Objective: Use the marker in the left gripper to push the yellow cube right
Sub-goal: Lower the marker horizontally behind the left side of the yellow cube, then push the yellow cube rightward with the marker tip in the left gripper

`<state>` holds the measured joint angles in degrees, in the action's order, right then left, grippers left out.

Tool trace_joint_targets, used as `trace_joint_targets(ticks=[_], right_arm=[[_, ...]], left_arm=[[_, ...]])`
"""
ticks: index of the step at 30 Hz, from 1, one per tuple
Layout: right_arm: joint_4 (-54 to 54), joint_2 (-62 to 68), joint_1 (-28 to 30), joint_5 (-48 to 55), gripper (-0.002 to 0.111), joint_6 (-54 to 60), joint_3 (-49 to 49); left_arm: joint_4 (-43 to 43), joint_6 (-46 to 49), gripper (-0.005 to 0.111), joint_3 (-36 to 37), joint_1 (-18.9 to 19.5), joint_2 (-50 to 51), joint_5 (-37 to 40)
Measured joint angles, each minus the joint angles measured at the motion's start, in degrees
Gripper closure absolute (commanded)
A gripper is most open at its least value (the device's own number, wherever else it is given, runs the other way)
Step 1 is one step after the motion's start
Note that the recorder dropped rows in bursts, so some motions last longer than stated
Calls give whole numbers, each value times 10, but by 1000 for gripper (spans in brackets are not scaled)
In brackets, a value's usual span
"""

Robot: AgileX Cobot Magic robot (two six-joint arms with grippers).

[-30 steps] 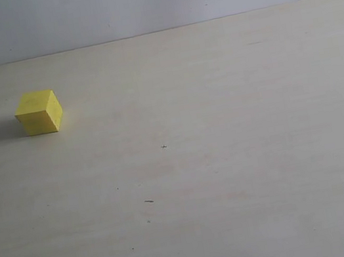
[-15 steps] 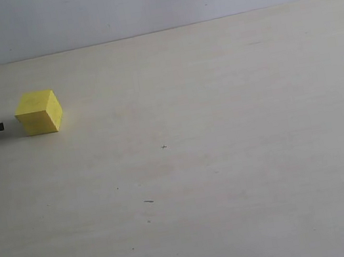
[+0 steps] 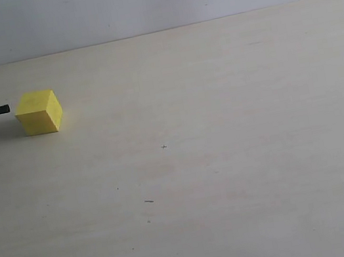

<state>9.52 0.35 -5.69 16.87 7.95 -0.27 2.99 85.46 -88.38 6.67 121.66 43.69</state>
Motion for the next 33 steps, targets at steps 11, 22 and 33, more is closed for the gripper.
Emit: trace_joint_targets(ticks=[11,22,33], right_arm=[[0,0,0,0,108,0,0],[0,0,0,0,108,0,0],[0,0,0,0,108,0,0]], left_arm=[[0,52,107,0,0,24,-66],[1,73,107,7,-9,26,-52],[17,-9,107,9,-83,33,-25]])
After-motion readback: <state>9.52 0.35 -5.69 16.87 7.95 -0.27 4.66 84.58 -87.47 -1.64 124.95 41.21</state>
